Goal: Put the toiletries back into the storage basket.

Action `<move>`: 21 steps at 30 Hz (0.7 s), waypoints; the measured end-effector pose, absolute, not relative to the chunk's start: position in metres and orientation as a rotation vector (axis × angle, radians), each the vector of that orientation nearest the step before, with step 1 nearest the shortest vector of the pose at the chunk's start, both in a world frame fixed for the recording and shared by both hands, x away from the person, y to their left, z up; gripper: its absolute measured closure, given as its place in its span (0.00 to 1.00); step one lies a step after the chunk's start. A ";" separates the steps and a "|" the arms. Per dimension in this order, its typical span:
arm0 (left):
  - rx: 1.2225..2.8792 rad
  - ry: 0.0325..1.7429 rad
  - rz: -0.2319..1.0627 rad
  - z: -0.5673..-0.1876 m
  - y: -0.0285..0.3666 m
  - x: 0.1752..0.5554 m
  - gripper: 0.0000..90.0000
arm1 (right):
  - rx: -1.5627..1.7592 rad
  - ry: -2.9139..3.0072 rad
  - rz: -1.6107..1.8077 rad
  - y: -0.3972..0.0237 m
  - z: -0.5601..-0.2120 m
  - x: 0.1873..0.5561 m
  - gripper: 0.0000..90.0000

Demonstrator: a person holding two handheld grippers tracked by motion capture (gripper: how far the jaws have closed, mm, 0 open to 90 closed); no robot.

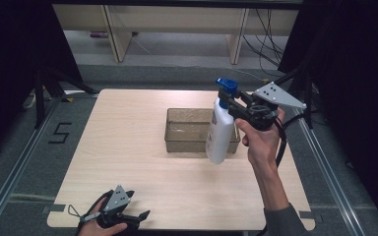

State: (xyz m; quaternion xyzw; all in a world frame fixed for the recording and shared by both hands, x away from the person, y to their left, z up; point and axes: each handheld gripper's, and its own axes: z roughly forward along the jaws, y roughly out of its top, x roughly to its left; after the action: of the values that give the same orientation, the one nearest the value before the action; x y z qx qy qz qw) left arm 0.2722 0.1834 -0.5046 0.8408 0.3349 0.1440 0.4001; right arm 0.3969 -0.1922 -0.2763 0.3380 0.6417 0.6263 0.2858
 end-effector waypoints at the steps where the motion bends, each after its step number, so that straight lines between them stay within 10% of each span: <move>1: 2.126 0.852 0.369 -0.505 0.183 0.272 0.17 | 0.908 1.712 1.669 -0.194 -0.275 0.398 0.74; 21: 2.106 0.856 0.359 -0.506 0.182 0.271 0.17 | 0.962 1.686 1.649 -0.217 -0.267 0.429 0.73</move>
State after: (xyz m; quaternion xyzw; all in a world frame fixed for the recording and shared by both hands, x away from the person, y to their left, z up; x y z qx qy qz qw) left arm 0.2712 0.1819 -0.5062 0.8356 0.3396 0.1423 0.4077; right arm 0.4292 -0.2173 -0.2673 0.3611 0.6330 0.6191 0.2927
